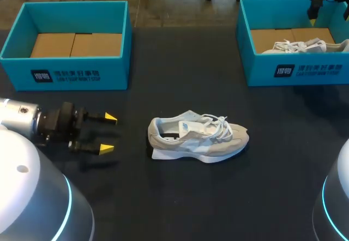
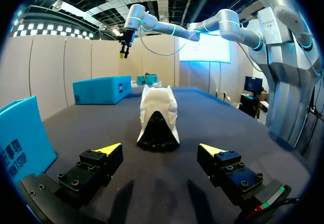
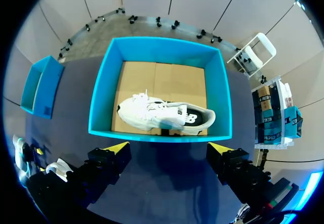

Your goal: Take the shoe out of the shoebox, open the shoe tongue, remove and reinsert the insole, then place the shoe into the shoebox

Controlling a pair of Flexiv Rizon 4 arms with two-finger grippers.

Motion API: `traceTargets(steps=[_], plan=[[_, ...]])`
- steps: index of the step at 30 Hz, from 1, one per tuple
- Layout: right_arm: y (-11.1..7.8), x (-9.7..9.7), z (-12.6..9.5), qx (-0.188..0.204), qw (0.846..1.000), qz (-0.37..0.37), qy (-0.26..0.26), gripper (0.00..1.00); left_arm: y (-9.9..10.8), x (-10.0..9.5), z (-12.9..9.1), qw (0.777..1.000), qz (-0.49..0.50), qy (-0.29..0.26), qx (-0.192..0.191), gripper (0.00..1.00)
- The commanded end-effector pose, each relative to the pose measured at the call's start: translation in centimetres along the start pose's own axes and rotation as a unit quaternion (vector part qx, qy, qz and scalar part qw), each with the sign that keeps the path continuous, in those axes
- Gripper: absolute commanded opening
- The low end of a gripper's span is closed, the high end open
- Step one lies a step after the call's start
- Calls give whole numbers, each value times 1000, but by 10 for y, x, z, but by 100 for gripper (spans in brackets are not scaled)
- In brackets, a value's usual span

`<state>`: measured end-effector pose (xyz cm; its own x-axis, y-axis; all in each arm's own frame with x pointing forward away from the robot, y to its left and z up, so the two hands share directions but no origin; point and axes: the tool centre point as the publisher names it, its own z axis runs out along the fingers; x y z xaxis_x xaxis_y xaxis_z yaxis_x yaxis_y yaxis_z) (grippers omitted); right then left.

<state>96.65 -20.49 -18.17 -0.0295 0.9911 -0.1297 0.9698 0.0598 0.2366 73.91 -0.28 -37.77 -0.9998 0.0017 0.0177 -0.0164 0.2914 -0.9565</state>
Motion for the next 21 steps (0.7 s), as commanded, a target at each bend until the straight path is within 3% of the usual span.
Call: traceTargets(steps=[1, 21], plan=[[-1, 0, 0, -1, 1000, 0, 0, 100, 0, 0, 1, 1000, 0, -1, -1, 100], [-1, 0, 0, -1, 1000, 0, 0, 100, -4, 8, 15, 1000, 4, 12, -19, 100]])
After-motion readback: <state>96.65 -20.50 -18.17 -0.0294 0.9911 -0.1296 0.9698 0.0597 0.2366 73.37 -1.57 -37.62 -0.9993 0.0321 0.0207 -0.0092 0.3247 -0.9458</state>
